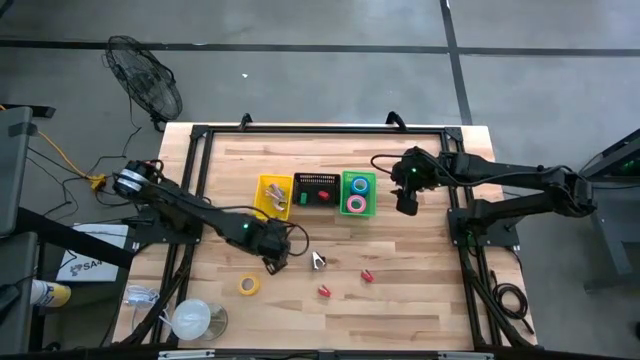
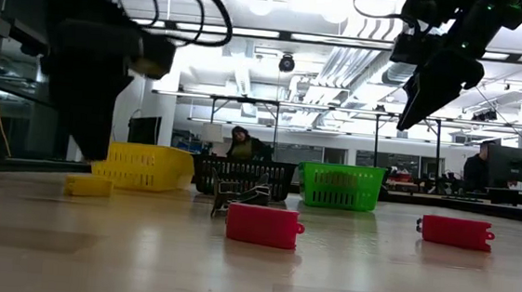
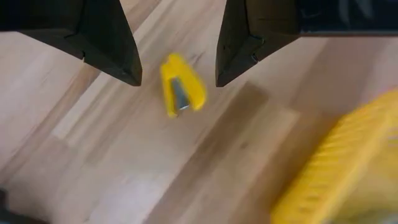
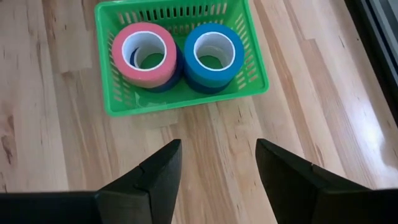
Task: Pick and place Stapler, Stapler remover, tape
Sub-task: Put the yellow stapler into the black bin
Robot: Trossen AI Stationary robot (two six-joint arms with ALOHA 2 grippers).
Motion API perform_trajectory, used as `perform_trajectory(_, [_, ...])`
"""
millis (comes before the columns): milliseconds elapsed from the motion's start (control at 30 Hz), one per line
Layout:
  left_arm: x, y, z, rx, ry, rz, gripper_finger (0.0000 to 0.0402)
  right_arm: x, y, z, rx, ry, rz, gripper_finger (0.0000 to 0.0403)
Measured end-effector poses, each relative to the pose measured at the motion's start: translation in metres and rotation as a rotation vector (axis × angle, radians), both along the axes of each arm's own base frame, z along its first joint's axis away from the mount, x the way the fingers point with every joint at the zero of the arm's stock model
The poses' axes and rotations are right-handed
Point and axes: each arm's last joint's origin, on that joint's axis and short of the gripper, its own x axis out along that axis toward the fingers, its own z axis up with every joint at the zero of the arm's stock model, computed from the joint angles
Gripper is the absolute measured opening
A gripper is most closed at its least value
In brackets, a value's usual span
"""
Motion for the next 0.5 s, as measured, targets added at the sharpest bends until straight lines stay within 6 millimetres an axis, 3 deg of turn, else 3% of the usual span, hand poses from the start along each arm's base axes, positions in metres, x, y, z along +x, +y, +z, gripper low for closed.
perform_trajectory(133, [-0.004, 0.000, -0.014, -0.050, -0.033, 0.037, 0.0200, 0.000, 0.000, 0.000, 0.001, 0.000, -0.002, 0.0197])
perform_trajectory(500, [-0.004, 0.001, -0.021, -0.017, -0.015, 0.072, 0.0200, 0.000, 0.000, 0.000, 0.002, 0.000, -0.002, 0.0197])
